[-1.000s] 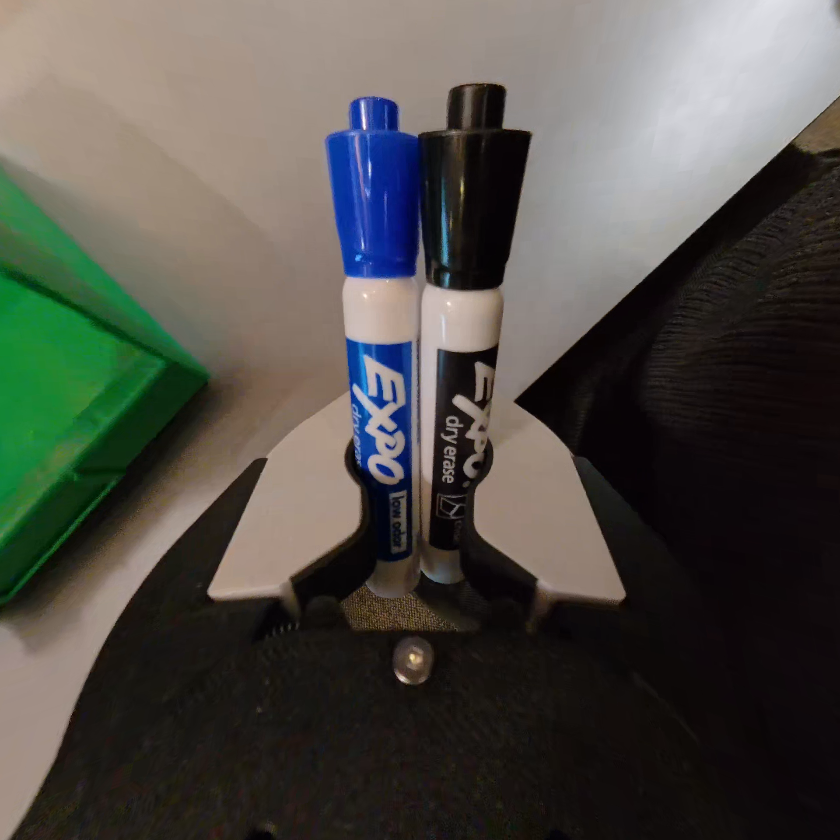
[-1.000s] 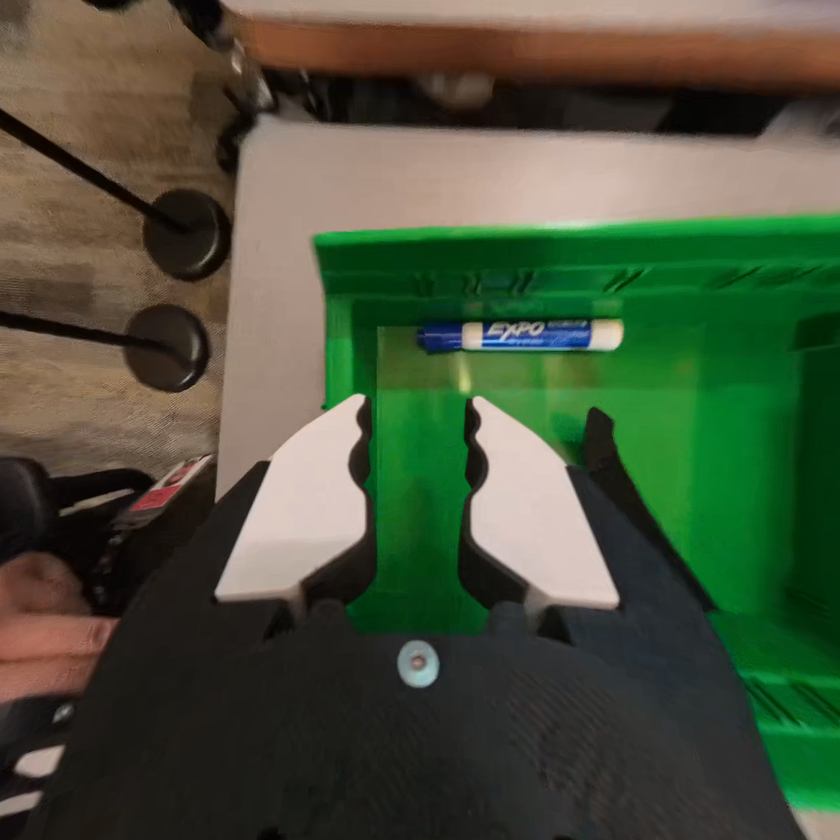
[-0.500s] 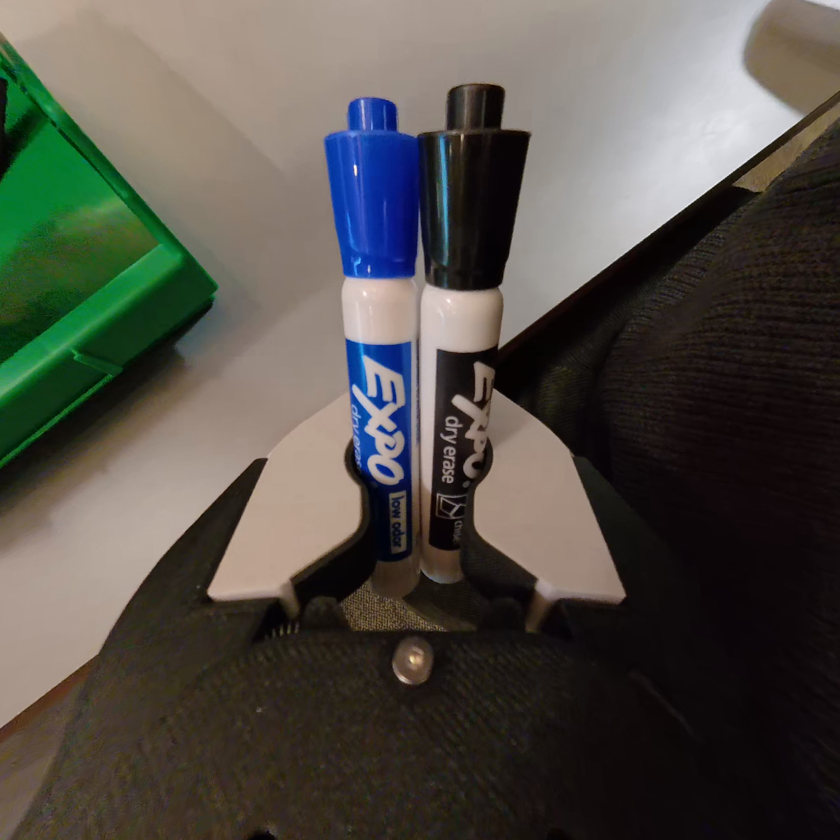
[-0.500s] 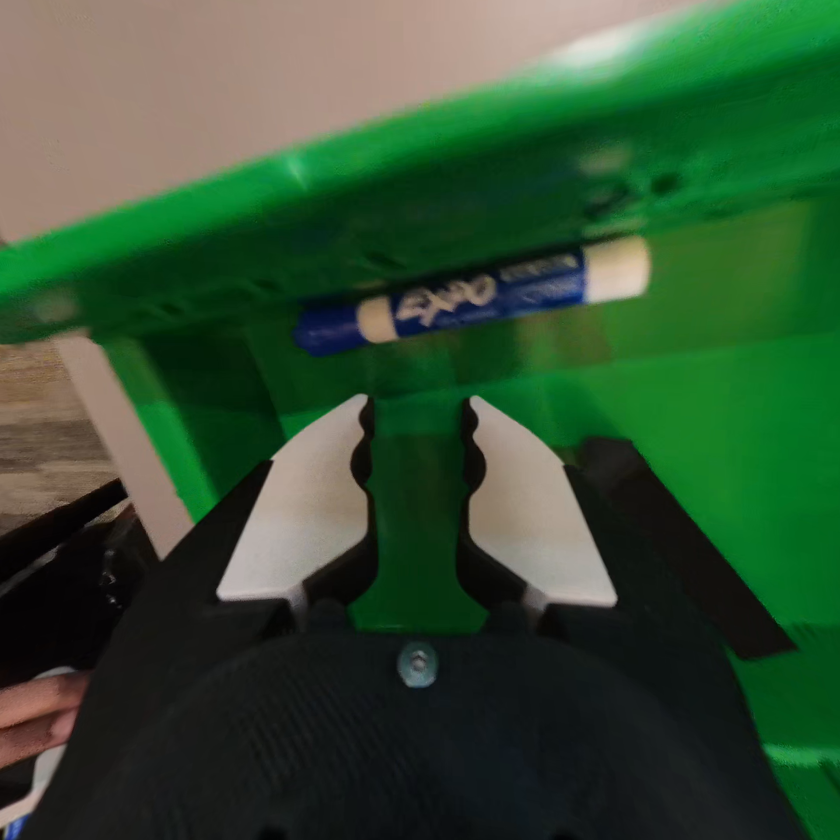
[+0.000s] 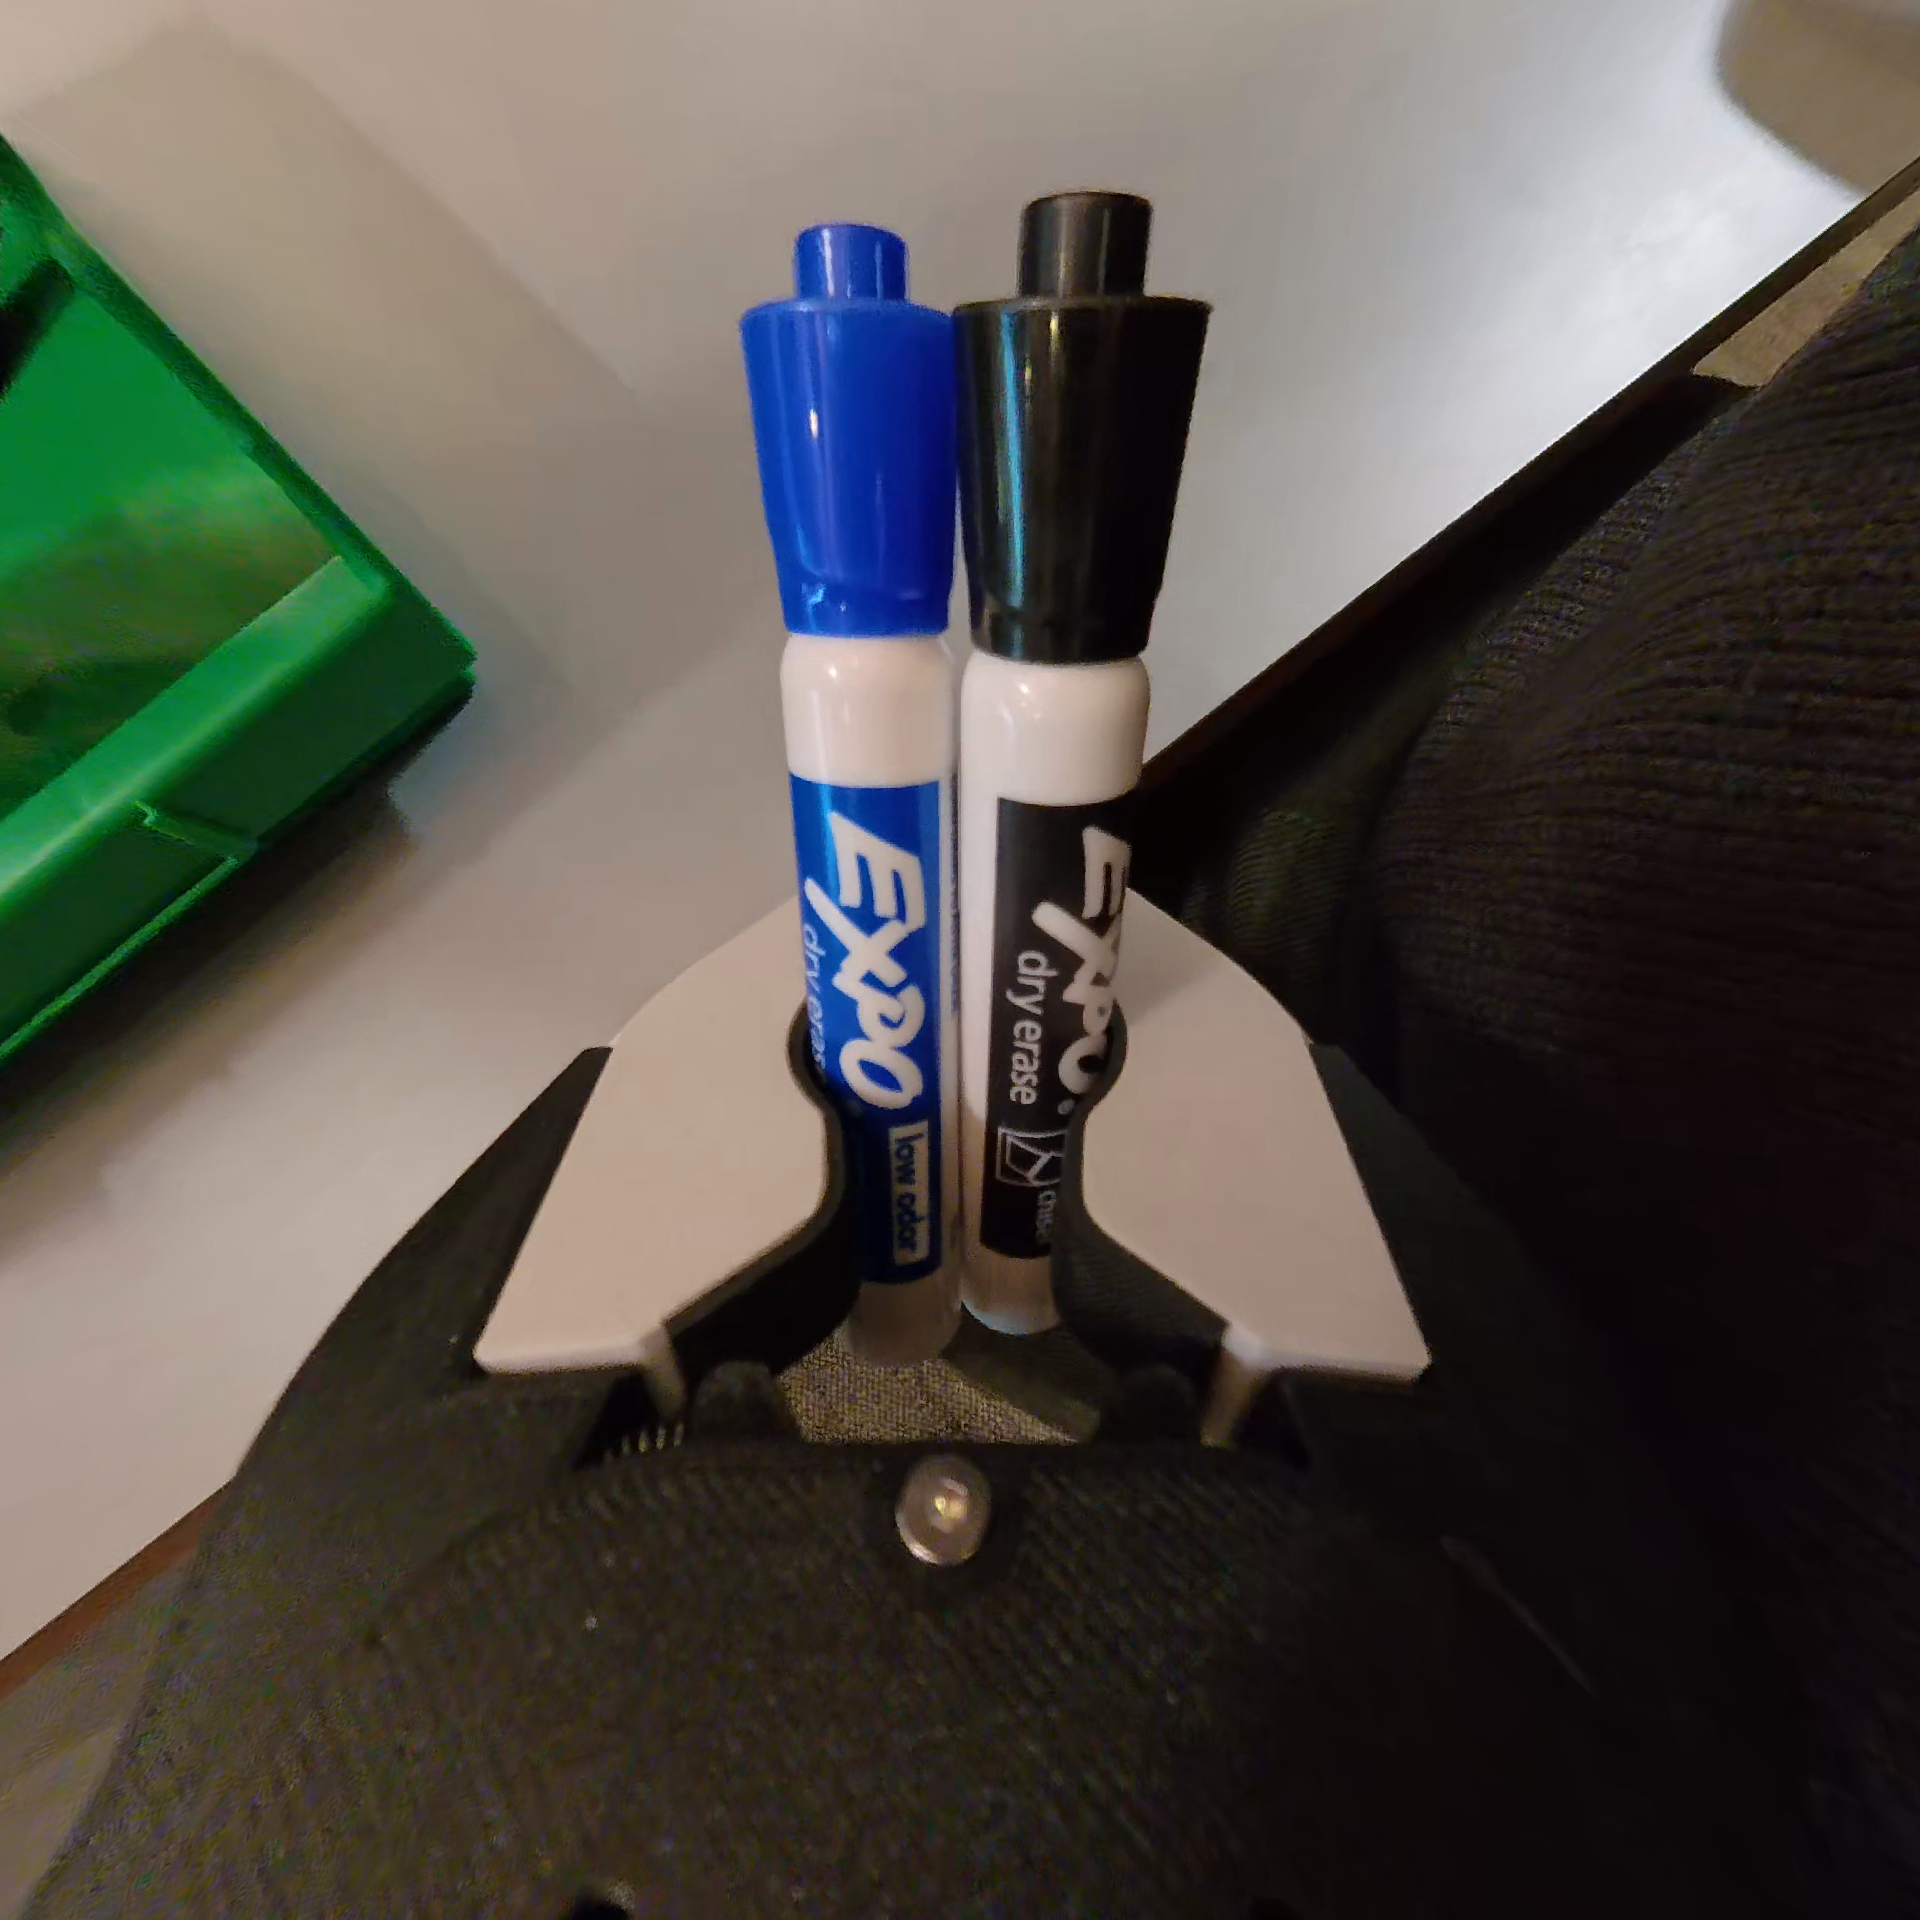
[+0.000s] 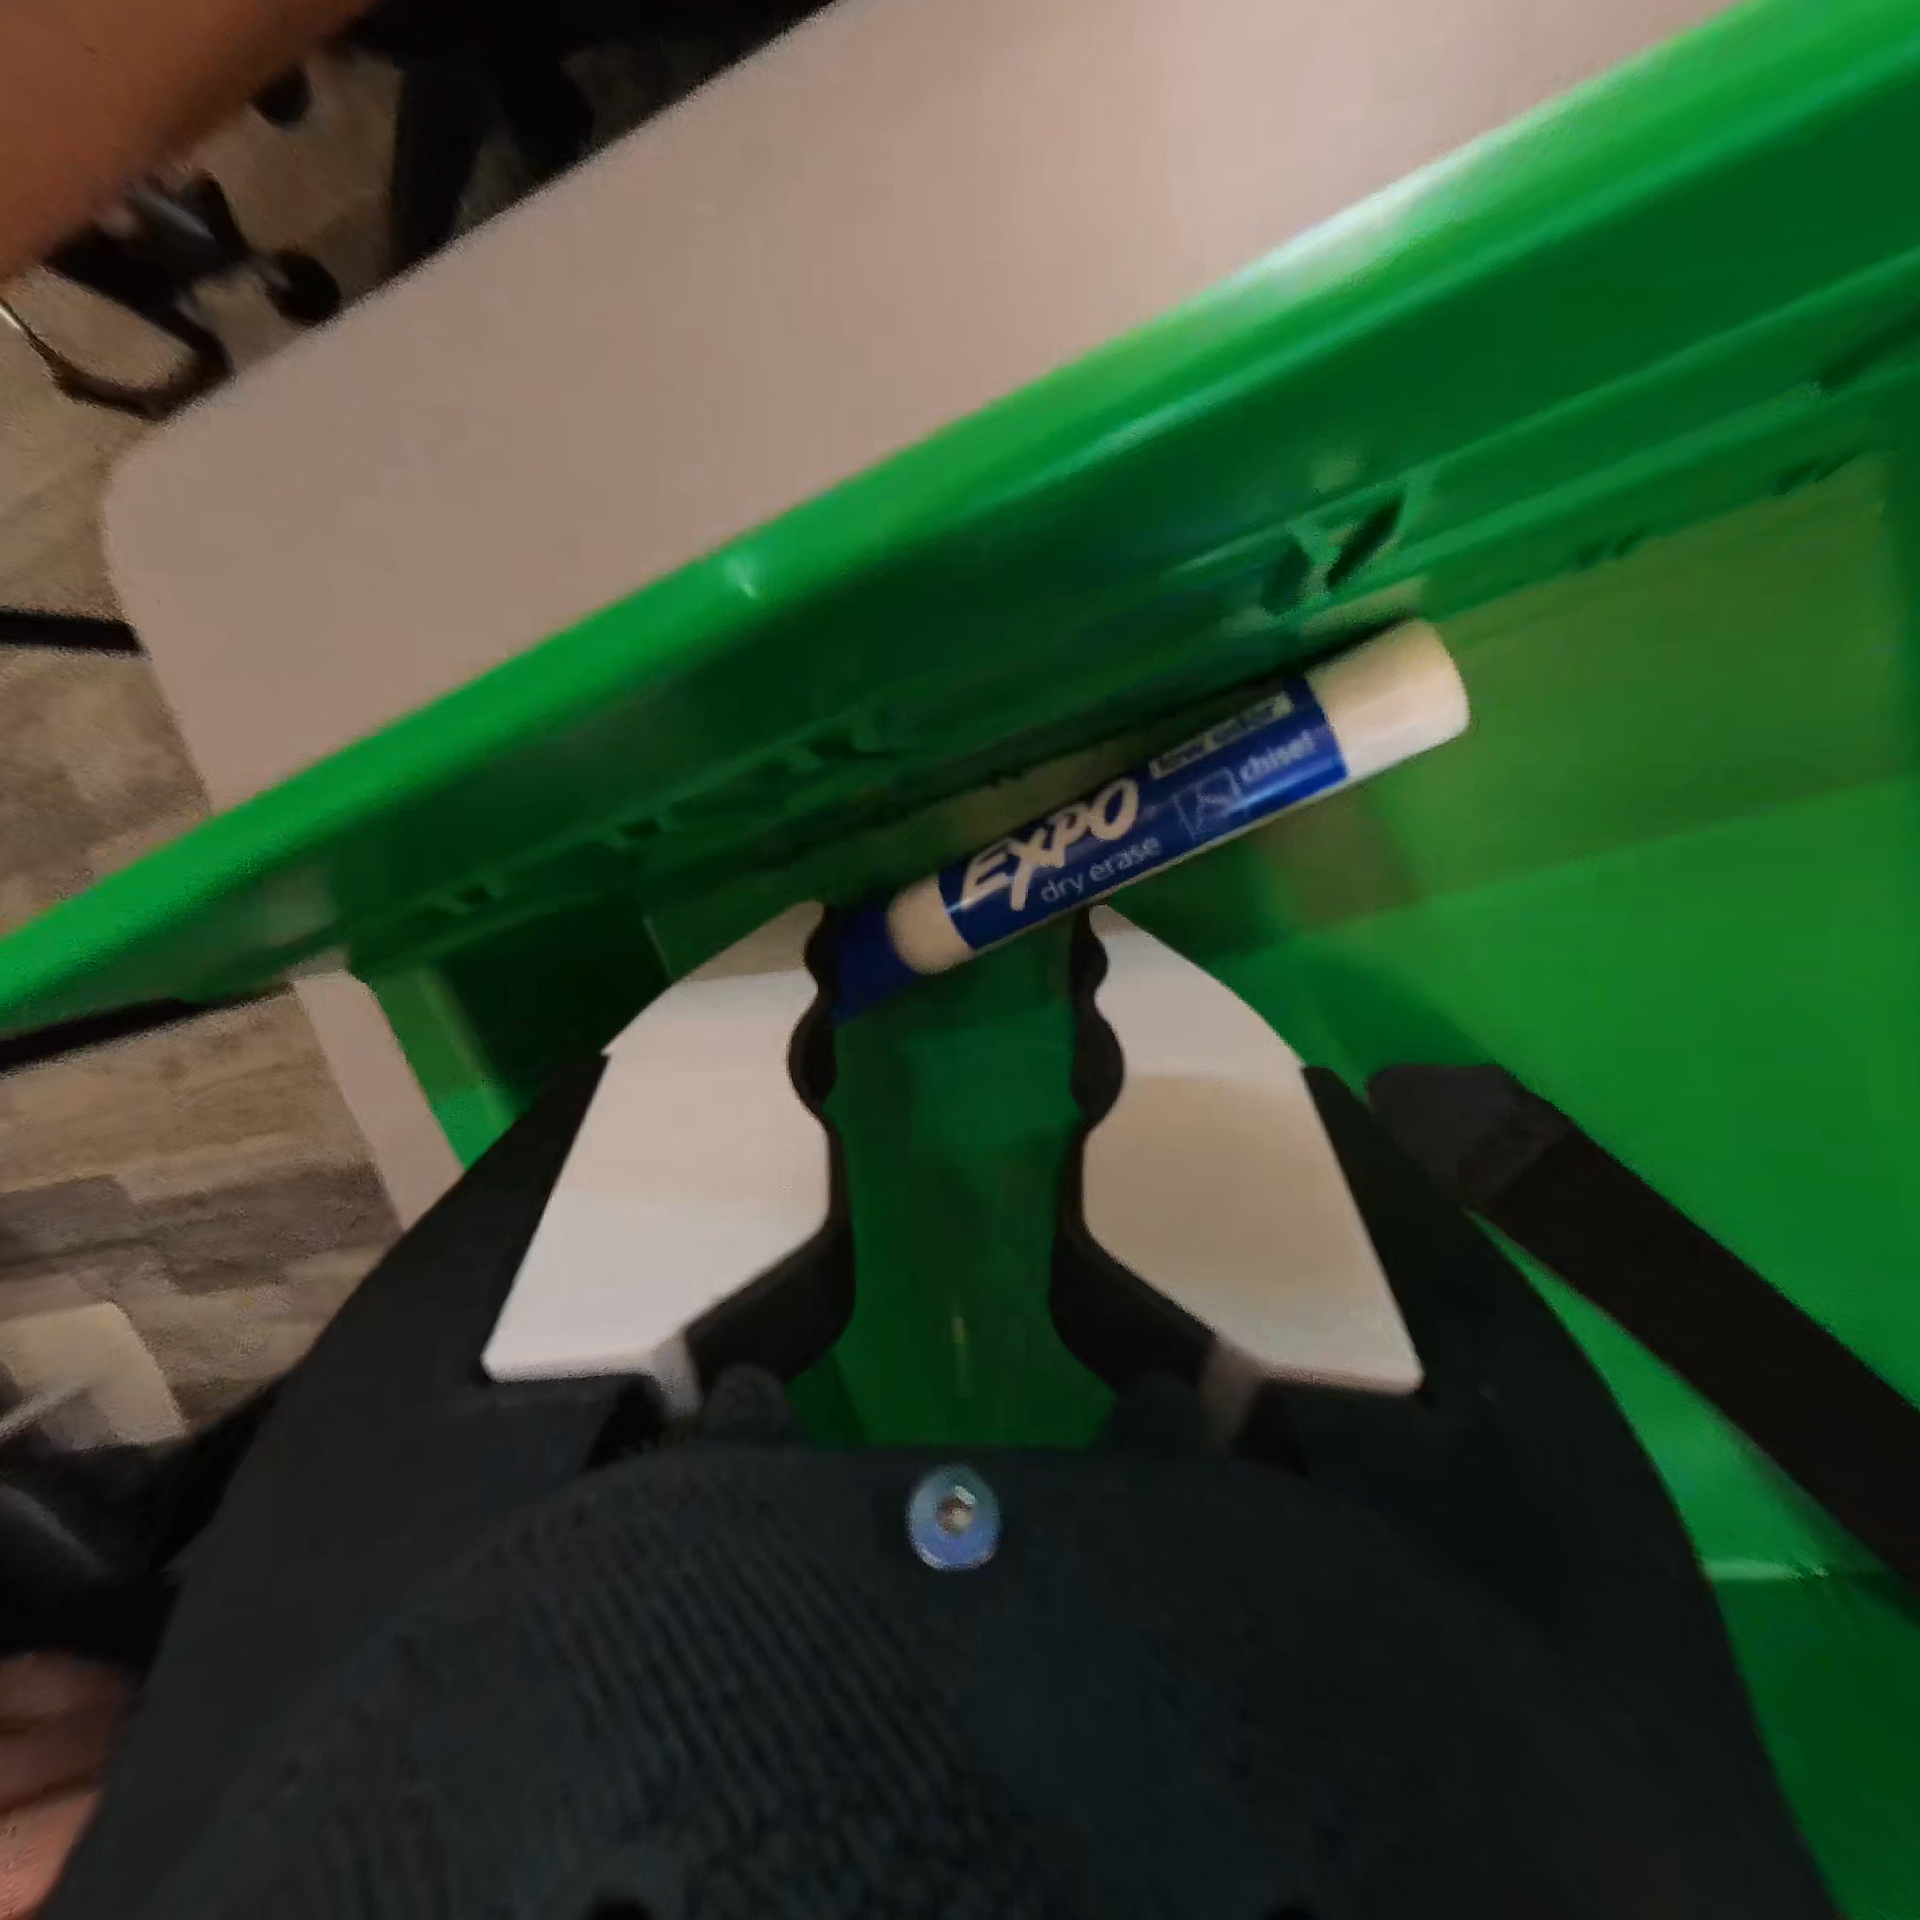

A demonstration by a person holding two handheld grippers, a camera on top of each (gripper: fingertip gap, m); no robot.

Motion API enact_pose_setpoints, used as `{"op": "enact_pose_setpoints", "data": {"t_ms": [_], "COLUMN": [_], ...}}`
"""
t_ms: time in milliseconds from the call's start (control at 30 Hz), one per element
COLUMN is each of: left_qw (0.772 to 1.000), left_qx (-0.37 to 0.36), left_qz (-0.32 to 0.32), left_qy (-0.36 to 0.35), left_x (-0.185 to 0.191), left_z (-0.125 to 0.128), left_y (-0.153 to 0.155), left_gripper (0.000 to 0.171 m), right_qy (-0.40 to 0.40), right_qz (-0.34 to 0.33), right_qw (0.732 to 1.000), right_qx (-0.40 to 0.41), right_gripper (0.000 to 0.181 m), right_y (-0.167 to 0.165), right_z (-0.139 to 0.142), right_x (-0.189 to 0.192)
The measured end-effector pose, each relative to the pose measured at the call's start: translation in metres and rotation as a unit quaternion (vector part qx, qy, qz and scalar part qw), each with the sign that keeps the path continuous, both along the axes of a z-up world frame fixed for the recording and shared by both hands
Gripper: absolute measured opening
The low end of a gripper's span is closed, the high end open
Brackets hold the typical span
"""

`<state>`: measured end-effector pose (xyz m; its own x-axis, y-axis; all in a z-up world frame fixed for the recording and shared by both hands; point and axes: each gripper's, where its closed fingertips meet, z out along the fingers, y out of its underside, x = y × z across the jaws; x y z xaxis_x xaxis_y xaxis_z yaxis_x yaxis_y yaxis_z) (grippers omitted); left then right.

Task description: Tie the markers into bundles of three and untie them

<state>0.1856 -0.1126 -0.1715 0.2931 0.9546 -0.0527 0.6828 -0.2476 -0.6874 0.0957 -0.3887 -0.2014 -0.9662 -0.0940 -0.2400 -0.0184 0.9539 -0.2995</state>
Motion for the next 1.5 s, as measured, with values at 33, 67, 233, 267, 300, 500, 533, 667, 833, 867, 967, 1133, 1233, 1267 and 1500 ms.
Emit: {"op": "enact_pose_setpoints", "data": {"t_ms": [33,67,233,267,300,500,533,667,833,867,967,1133,1233,1267,1500], "left_qw": [1.0,1.0,1.0,1.0,1.0,1.0,1.0,1.0,0.999,0.999,0.997,0.994,0.992,0.991,0.968], "left_qx": [0.003,0.007,0.009,0.009,0.01,0.009,0.012,0.016,0.03,0.041,0.063,0.069,0.055,0.039,-0.062], "left_qz": [0.0,0.0,-0.005,-0.004,-0.004,0.003,0.004,0.013,0.024,0.023,0.015,0.007,-0.009,-0.019,-0.139], "left_qy": [0.0,0.0,0.002,0.003,0.002,-0.005,-0.006,-0.016,-0.02,-0.022,-0.034,-0.085,-0.113,-0.125,-0.2], "left_x": [0.0,0.0,0.001,0.001,0.001,0.001,0.001,0.001,0.0,-0.001,-0.006,-0.024,-0.045,-0.052,-0.098], "left_z": [0.0,0.0,0.001,0.001,0.0,-0.003,-0.003,-0.006,-0.005,-0.004,-0.004,-0.007,-0.004,-0.004,-0.011], "left_y": [0.0,-0.001,0.001,0.0,0.0,-0.002,-0.002,-0.004,-0.003,0.0,0.007,0.01,0.011,0.011,0.045], "left_gripper": [0.045,0.045,0.045,0.045,0.045,0.045,0.045,0.045,0.045,0.045,0.045,0.045,0.045,0.045,0.045], "right_qy": [0.024,0.046,0.075,0.073,0.072,0.102,0.108,0.046,-0.072,-0.096,-0.117,0.071,0.173,0.196,0.318], "right_qz": [0.012,0.024,0.043,0.046,0.051,0.1,0.107,0.131,0.088,0.074,0.04,0.044,0.065,0.082,0.232], "right_qw": [1.0,0.999,0.995,0.995,0.994,0.988,0.987,0.99,0.989,0.986,0.974,0.968,0.953,0.946,0.878], "right_qx": [0.007,0.016,0.046,0.052,0.057,0.064,0.054,0.007,-0.09,-0.117,-0.19,-0.235,-0.241,-0.244,-0.273], "right_gripper": [0.041,0.038,0.038,0.037,0.034,0.022,0.021,0.018,0.018,0.017,0.017,0.017,0.017,0.017,0.017], "right_y": [0.005,0.01,0.03,0.033,0.035,0.039,0.041,0.067,0.135,0.151,0.208,0.31,0.356,0.368,0.431], "right_z": [-0.001,-0.003,-0.001,-0.002,-0.004,0.007,0.015,0.064,0.119,0.129,0.151,0.129,0.113,0.11,0.106], "right_x": [-0.007,-0.015,-0.042,-0.045,-0.047,-0.055,-0.057,-0.055,-0.071,-0.074,-0.085,-0.107,-0.115,-0.114,-0.083]}}
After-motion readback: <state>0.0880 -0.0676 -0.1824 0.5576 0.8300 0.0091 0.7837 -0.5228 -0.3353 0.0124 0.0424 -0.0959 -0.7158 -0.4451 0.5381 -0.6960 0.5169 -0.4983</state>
